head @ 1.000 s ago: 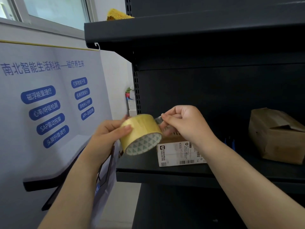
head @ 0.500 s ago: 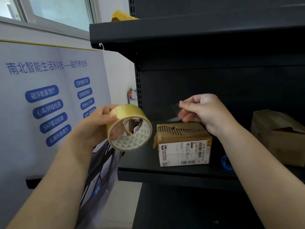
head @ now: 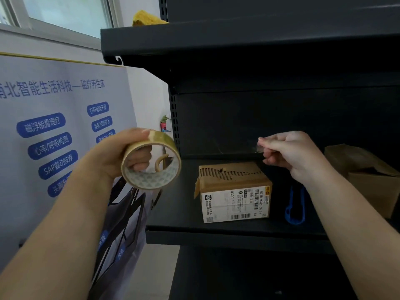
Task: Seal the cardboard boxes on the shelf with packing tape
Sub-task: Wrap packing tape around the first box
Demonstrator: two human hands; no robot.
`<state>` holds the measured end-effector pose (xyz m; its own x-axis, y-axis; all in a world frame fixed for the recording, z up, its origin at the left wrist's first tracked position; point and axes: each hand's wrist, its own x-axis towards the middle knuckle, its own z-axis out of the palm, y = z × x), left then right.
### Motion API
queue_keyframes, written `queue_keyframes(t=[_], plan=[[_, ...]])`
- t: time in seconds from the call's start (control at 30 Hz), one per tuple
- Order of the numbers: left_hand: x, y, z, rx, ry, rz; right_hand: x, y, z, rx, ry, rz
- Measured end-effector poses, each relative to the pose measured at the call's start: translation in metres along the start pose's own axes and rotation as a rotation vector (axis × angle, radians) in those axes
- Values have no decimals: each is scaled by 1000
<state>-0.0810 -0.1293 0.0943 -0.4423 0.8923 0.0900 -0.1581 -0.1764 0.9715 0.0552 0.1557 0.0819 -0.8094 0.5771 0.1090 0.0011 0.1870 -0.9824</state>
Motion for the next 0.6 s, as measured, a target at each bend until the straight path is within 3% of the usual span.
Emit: queue_keyframes(t=[0.03,0.07,0.17,0.2,0.3,0.5,0.6], plan=[[0,-3,-1,-111,-118,9,0,0,0,27,-6,2],[1,-4,-1,-76,-94,-8,0,0,-1,36,-9,3],[10,0,10,514,440,-205,-1,0,-3,-82,-6,-2],[13,3,20,644,542,-262,-1,0,-4,-123,-1,-9],[27,8,37,936,649,-346,0,4,-7,-166,14,-7],[33,20,48,1371,583,-448,1,13,-14,-163,68,45],[28,16,46,1380,472,-451,2,17,-22,-170,45,62]])
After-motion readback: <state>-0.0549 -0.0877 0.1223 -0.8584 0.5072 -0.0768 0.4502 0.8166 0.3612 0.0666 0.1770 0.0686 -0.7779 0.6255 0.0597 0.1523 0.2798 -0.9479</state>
